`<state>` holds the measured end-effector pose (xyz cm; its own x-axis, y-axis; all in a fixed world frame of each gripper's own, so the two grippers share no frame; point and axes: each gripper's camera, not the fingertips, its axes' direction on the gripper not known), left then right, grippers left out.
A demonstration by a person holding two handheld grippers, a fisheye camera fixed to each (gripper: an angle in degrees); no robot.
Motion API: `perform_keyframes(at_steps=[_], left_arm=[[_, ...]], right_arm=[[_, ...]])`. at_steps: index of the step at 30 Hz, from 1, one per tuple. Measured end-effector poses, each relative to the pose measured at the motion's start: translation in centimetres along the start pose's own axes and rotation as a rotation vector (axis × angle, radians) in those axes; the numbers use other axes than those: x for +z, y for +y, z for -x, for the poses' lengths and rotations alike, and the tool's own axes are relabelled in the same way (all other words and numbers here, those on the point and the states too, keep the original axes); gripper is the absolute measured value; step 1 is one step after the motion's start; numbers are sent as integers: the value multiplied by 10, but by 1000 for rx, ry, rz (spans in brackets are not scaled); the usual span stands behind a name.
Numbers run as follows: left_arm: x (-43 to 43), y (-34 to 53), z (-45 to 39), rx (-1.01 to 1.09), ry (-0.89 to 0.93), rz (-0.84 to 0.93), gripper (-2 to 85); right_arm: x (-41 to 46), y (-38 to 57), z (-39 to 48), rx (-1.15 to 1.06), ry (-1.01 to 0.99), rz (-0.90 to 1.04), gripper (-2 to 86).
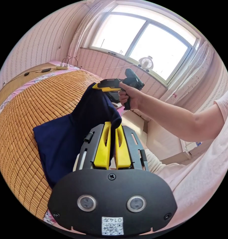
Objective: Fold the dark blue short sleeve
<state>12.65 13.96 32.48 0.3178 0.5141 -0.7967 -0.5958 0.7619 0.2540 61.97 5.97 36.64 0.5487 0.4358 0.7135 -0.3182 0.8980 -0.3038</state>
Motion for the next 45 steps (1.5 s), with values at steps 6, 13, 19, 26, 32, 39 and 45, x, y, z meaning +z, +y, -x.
perform_keyframes(at_steps=[6, 13, 19, 26, 32, 39, 45], left_arm=[[-38, 41, 50, -161, -128, -9, 3], [-52, 99, 132, -459, -252, 40, 11], [-50, 130, 172, -605, -295, 186, 12], [-82, 134, 180, -609, -308, 109, 56], [-45, 106, 194, -605, -241, 160, 122], [-38, 101, 188, -578, -313, 230, 54], [-68, 93, 155, -477, -296, 154, 0]], right_arm=[[82, -20, 79, -125, 39, 150, 17], [245, -27, 157, -182, 286, 403, 29], [288, -30, 197, -276, 221, 472, 56], [307, -34, 230, -567, 559, 567, 101], [350, -10, 252, -725, 637, 678, 149], [352, 32, 283, -900, 648, 670, 68], [292, 37, 292, -791, 493, 519, 24]])
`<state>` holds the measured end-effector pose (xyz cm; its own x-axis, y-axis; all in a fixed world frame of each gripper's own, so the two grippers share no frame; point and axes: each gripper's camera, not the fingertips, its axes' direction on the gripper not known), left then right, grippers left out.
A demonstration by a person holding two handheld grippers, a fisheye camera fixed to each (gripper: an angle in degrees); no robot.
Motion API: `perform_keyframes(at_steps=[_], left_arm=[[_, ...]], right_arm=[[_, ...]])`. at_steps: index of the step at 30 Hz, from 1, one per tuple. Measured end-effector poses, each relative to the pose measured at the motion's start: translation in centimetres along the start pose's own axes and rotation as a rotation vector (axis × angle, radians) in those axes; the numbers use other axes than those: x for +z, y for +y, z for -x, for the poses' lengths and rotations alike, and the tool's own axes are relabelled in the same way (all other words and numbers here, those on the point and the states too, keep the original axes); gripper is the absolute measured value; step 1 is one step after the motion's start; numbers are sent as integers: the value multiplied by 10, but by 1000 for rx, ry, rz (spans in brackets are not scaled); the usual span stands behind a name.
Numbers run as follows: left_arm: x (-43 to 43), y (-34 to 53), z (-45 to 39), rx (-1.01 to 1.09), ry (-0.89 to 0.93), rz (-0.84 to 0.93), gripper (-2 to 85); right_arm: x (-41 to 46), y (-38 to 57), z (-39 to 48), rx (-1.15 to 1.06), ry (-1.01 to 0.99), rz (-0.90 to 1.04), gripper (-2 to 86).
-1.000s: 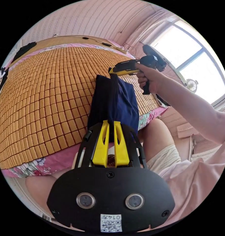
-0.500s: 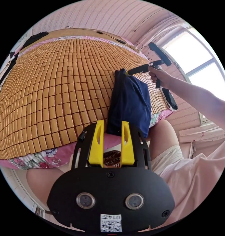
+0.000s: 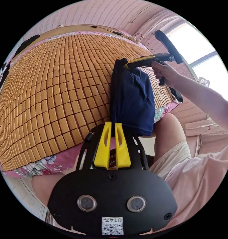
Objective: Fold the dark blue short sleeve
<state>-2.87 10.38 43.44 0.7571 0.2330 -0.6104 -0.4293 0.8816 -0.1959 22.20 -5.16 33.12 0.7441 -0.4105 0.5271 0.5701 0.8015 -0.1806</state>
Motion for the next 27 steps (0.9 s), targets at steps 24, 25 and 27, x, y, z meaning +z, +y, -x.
perform_keyframes(at_steps=[24, 25, 27], left_arm=[[-56, -240, -312, 619, 379, -91, 19], [-46, -255, -317, 586, 392, -57, 31], [-15, -292, -321, 503, 324, 19, 62]], right_arm=[[-325, 376, -117, 710, 324, -482, 38], [-322, 371, -154, 779, 335, -407, 45], [-307, 366, -206, 916, 416, -307, 78]])
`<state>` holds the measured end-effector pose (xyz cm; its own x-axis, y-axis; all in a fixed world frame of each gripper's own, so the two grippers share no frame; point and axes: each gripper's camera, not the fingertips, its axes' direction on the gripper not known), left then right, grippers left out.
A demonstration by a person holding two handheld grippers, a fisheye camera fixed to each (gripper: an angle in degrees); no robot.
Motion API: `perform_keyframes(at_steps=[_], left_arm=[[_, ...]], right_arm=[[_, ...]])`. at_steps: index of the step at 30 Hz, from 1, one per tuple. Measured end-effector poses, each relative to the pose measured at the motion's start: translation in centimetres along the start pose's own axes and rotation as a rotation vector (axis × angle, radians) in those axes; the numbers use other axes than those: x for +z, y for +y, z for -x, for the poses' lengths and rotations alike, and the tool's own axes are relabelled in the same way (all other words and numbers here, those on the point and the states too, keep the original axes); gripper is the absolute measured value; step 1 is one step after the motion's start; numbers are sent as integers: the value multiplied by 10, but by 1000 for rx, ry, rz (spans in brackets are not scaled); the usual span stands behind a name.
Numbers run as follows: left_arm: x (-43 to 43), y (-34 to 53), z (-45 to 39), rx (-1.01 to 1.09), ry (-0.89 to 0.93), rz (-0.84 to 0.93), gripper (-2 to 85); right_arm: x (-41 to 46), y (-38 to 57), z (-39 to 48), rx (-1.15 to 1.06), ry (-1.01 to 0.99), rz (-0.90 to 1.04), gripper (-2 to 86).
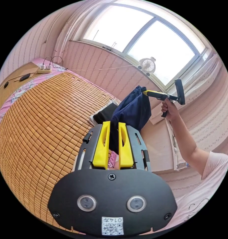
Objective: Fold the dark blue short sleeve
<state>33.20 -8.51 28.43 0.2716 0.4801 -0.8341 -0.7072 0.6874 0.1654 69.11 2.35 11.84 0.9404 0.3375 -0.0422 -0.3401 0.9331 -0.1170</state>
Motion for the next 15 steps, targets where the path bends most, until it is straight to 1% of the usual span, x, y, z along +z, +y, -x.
perform_keyframes(at_steps=[1, 2, 3, 4, 5, 6, 7, 9, 10, 12, 13, 15], left_arm=[[2, 0, 6, -25, -30, 11, 65], [2, 9, 17, -64, -51, 26, 69], [-6, 27, 28, -96, -27, 28, 72], [-11, 38, 32, -101, -17, 24, 74], [-27, 68, 39, -102, -25, 17, 76], [-46, 103, 44, -95, -58, 13, 76], [-56, 123, 46, -92, -82, 14, 75], [-104, 214, 47, -123, -198, 17, 73], [-117, 238, 46, -144, -230, 18, 73], [-174, 331, 38, -266, -348, -3, 71], [-190, 354, 35, -305, -377, -19, 71], [-253, 441, 17, -451, -489, -132, 68]], right_arm=[[25, -13, -12, 80, 60, 51, 100], [46, -17, -19, 124, 66, 97, 113], [54, -17, -20, 146, 50, 115, 115], [62, -10, -17, 163, -15, 108, 117], [64, 3, -6, 156, -81, 58, 118], [65, 12, 1, 148, -104, 36, 117], [68, 33, 20, 107, -139, 18, 115], [78, 70, 54, 43, -159, 34, 112], [86, 97, 81, -19, -185, 58, 111], [95, 137, 123, -90, -209, 95, 108], [98, 161, 152, -133, -238, 104, 105], [98, 189, 200, -230, -288, 118, 100]])
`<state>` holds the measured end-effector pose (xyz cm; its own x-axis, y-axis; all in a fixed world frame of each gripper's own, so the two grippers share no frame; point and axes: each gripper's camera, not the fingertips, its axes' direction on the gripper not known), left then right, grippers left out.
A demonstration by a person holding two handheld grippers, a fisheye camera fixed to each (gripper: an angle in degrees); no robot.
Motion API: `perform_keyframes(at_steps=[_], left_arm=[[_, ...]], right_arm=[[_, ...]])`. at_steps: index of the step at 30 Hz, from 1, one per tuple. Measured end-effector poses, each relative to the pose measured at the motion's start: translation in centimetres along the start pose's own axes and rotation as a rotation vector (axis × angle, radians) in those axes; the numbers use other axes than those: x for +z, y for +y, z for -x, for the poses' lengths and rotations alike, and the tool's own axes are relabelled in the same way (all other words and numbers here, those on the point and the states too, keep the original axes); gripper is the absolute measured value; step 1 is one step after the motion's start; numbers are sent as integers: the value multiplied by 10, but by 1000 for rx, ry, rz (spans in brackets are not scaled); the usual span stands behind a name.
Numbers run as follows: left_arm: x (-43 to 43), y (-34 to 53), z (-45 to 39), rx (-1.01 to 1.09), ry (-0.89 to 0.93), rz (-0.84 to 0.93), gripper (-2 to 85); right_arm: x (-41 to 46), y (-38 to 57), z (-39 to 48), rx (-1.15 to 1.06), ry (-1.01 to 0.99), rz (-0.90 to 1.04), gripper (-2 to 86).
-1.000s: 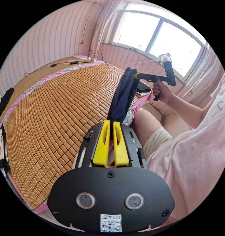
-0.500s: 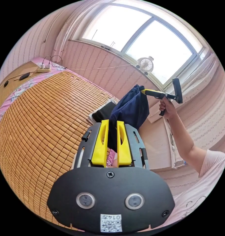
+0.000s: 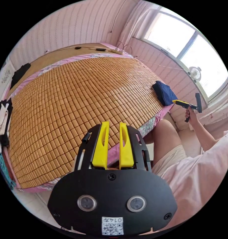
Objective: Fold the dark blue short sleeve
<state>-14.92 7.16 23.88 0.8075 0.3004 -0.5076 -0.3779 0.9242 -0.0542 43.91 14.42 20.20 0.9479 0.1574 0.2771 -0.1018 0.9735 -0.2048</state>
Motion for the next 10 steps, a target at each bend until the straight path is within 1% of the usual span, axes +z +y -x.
perform_keyframes(at_steps=[2, 3, 5, 6, 8, 9, 10], left_arm=[[-46, 49, 33, -123, -65, -93, 65], [-74, 80, 52, -188, -111, -150, 65], [-113, 125, 77, -273, -183, -231, 65], [-136, 154, 94, -338, -224, -276, 64], [-168, 196, 120, -428, -255, -340, 62], [-187, 223, 136, -480, -285, -383, 59], [-196, 236, 144, -507, -301, -400, 59]], right_arm=[[16, 2, 72, -145, -60, 0, 94], [19, 0, 92, -189, -80, -3, 92], [33, -16, 176, -392, -158, 3, 90], [36, -21, 198, -441, -181, 1, 89], [44, -37, 296, -641, -267, -16, 89], [46, -41, 322, -694, -285, -22, 90], [49, -45, 374, -803, -316, -34, 91]])
